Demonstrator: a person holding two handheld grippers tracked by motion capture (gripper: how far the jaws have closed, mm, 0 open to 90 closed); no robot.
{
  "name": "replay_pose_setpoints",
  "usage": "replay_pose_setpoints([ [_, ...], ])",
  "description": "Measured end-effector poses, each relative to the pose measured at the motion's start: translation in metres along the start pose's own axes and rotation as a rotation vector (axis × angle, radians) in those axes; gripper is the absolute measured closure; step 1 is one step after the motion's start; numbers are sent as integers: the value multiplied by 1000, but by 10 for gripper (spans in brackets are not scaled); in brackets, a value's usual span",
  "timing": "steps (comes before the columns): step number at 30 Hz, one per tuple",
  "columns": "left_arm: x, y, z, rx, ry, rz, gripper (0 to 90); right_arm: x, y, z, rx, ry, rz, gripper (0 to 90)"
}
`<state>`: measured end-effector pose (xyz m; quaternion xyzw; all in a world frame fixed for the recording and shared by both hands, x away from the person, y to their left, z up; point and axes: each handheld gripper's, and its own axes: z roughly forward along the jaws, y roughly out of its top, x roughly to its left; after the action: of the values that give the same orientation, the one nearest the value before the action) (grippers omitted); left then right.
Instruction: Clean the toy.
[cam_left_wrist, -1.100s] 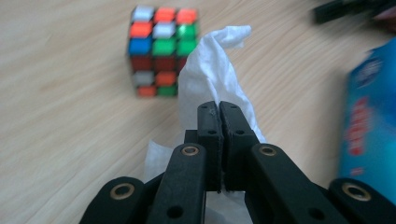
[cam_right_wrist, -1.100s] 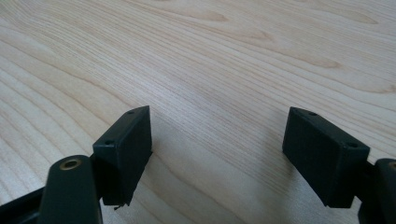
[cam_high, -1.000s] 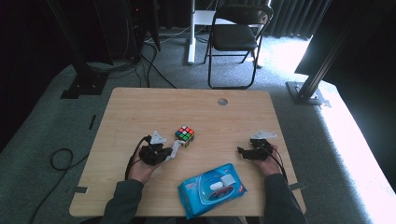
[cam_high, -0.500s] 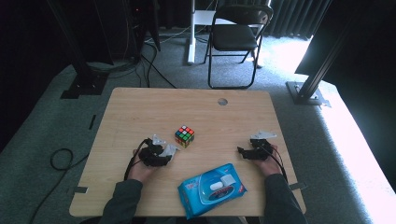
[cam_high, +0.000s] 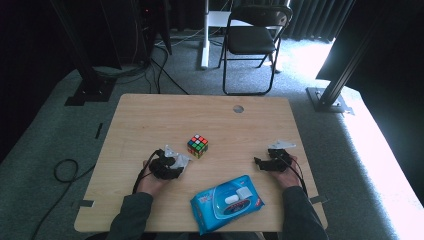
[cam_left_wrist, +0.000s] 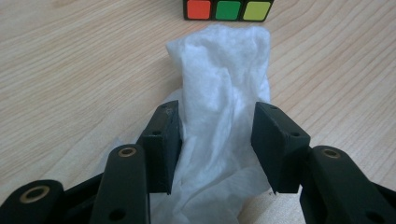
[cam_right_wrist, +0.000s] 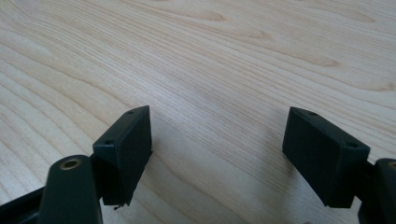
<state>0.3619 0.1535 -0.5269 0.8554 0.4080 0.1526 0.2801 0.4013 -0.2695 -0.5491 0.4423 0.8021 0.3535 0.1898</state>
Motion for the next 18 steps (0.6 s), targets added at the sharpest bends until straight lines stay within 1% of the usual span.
replay_pose_setpoints([
  [2,0,-1,0,-5,11,-6,579,1,2,-1,27,1,-3,213],
  [5,1,-1,-1,-10,28,-5,662,2,4,-1,43,-9,8,218],
  [6,1,-1,-1,-10,28,-5,689,2,4,-1,43,-9,8,218],
  [7,0,-1,-1,-6,42,6,746,3,6,-2,50,-16,18,308],
  [8,-1,0,-1,-5,52,12,746,3,6,-2,50,-16,18,308],
  [9,-1,0,-1,-4,65,17,804,3,6,-4,52,-17,19,400],
  [10,0,0,-1,-4,67,17,821,2,7,-5,56,-14,18,433],
  [11,0,0,-1,-4,67,18,821,2,7,-5,56,-14,18,433],
  [12,1,0,-1,-6,67,15,842,2,7,-7,58,-14,13,467],
  [13,1,0,-1,-6,67,15,842,2,7,-7,58,-14,13,467],
  [14,1,1,-2,-6,79,20,847,2,8,-10,47,-5,17,499],
  [16,1,1,-2,-6,84,23,849,2,8,-11,42,-1,19,501],
  [17,3,1,-4,-9,96,22,850,3,11,-13,39,12,22,504],
  [18,3,1,-4,-9,96,22,851,3,11,-13,39,12,22,504],
])
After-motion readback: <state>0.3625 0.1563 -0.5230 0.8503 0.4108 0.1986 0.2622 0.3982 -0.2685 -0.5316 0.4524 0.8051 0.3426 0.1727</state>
